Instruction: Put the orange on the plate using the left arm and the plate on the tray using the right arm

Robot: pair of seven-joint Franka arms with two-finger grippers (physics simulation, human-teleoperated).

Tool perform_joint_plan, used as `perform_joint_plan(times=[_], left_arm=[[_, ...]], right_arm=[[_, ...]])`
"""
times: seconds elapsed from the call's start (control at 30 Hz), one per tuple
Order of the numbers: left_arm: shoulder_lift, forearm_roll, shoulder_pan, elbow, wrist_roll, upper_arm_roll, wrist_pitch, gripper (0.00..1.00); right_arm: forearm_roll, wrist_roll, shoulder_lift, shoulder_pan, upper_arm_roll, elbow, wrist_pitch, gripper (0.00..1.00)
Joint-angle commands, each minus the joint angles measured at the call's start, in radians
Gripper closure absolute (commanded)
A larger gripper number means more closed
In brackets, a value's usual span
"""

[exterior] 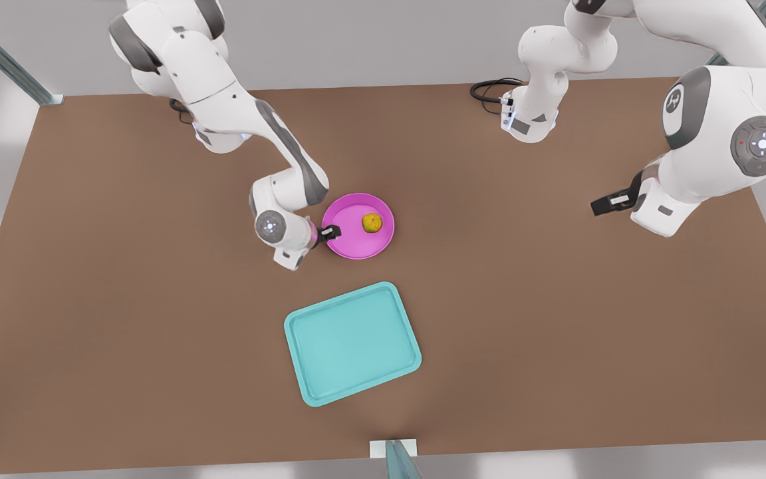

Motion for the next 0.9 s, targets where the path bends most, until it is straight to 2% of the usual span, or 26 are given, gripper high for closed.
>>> perform_joint_plan(times=[0.0,0.3,0.73,0.77,0.8,0.83,0.87], left_arm=[[-0.001,0.003,-0.001,0.0,0.166,-0.001,-0.02,0.0],[0.001,0.001,-0.001,-0.002,0.166,-0.001,-0.018,0.0],[0.002,0.001,-0.002,-0.003,0.166,-0.001,-0.02,0.0],[0.002,0.001,-0.002,-0.003,0.166,-0.001,-0.02,0.0],[0.002,0.001,-0.002,-0.003,0.166,-0.001,-0.02,0.0],[0.002,0.001,-0.002,-0.005,0.166,-0.001,-0.02,0.0],[0.004,0.001,-0.002,-0.005,0.166,-0.001,-0.02,0.0]], right_arm=[[0.024,0.106,-0.004,0.001,0.018,-0.026,0.272,0.0],[0.024,0.088,-0.019,-0.002,0.027,-0.099,0.255,0.0],[0.022,0.08,0.032,0.0,0.076,-0.095,0.253,0.0],[0.024,0.08,0.032,0.0,0.076,-0.092,0.238,0.09],[0.022,0.08,0.032,0.0,0.076,-0.09,0.23,0.28],[0.022,0.08,0.032,-0.002,0.076,-0.087,0.226,0.41],[0.022,0.08,0.032,-0.002,0.076,-0.087,0.226,0.48]])
